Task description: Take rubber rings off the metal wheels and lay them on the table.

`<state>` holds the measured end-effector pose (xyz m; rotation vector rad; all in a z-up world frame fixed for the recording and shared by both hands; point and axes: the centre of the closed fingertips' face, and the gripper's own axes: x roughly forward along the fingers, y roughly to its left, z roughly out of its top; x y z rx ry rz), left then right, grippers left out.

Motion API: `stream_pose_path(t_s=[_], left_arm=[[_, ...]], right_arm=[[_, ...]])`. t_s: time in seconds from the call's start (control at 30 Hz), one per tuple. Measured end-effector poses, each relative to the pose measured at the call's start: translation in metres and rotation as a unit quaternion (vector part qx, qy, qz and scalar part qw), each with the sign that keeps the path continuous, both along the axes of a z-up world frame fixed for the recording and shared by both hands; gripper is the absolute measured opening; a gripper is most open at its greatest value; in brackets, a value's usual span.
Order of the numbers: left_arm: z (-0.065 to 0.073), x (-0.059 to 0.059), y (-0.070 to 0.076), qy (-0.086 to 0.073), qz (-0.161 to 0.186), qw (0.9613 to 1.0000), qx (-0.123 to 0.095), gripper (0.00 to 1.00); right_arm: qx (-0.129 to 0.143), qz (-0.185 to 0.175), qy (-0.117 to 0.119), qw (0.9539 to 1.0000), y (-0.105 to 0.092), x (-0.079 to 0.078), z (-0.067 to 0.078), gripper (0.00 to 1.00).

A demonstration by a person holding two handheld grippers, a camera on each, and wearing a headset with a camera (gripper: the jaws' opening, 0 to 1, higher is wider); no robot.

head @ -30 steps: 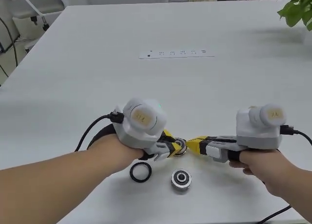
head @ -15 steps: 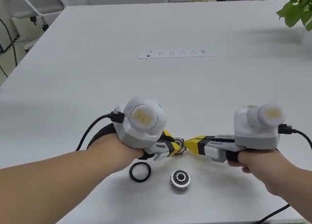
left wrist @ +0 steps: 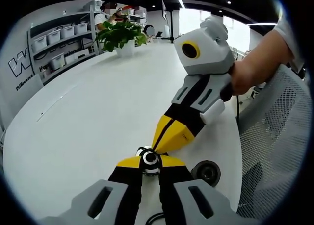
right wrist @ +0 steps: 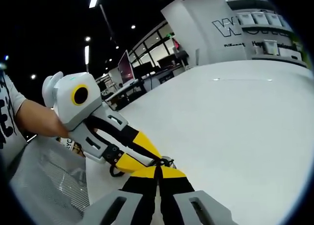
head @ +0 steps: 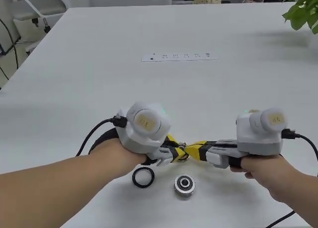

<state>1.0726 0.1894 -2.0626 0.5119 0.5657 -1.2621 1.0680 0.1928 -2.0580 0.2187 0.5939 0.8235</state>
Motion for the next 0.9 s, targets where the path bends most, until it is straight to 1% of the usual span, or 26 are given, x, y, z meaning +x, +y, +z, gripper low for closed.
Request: stream_pose_path(t_s=[0.03, 0.07, 0.13, 0.2, 0.27, 0.4, 0.53, 0.57, 0.6, 0.63, 0.8, 0.83, 0.9], left_arm=[[0.0, 0.0, 0.0, -0.001, 0.0, 1.0, 0.0, 0.07], [0.0, 0.0, 0.0, 0.0, 0.0, 1.0, 0.0, 0.07], [0.0, 0.0, 0.0, 0.0, 0.0, 1.0, 0.0, 0.07], [0.0, 0.0, 0.0, -0.001, 0.001, 1.0, 0.0, 0.07], [0.0, -0.001, 0.0, -0.003, 0.001, 1.0, -0.002, 0.07], [0.0, 0.0, 0.0, -0.001, 0.001, 1.0, -0.008, 0.07], [0.0, -0.001, 0.001, 0.0, 0.0, 1.0, -0.006, 0.08], [0.001, -0.001, 0.001, 0.006, 0.005, 0.9999, -0.007, 0.09], [0.001, -0.002, 0.001, 0.014, 0.008, 0.9998, -0.009, 0.12], [0.002, -0.002, 0.001, 0.014, 0.008, 0.9998, -0.011, 0.14], [0.007, -0.004, 0.004, 0.017, 0.006, 0.9997, -0.016, 0.16], [0.009, -0.004, 0.005, 0.022, 0.008, 0.9996, -0.018, 0.16], [0.012, -0.007, 0.005, 0.035, 0.015, 0.9989, -0.028, 0.19]], right_arm=[[0.006, 0.004, -0.008, 0.9999, 0.002, 0.0, 0.004, 0.0], [0.008, 0.006, -0.007, 0.9999, 0.003, -0.001, 0.006, 0.0], [-0.002, 0.01, -0.011, 0.9999, 0.003, -0.001, 0.005, 0.0], [0.001, 0.008, -0.009, 0.9999, 0.003, -0.001, 0.005, 0.0], [-0.002, 0.009, -0.012, 0.9999, 0.003, -0.001, 0.005, 0.0], [-0.003, 0.009, -0.012, 0.9999, 0.002, -0.001, 0.005, 0.0], [-0.002, 0.007, -0.009, 0.9999, 0.0, -0.001, 0.005, 0.0], [-0.002, 0.007, -0.009, 0.9999, 0.0, -0.001, 0.005, 0.0], [-0.002, 0.007, -0.01, 0.9999, 0.0, -0.001, 0.006, 0.0], [-0.002, 0.006, -0.01, 0.9999, 0.0, -0.001, 0.006, 0.0], [0.004, 0.003, -0.009, 0.9999, -0.001, 0.001, 0.009, 0.0], [0.005, 0.003, -0.01, 0.9999, -0.001, 0.0, 0.009, 0.0], [0.007, 0.002, -0.009, 0.9999, -0.001, 0.0, 0.011, 0.0]])
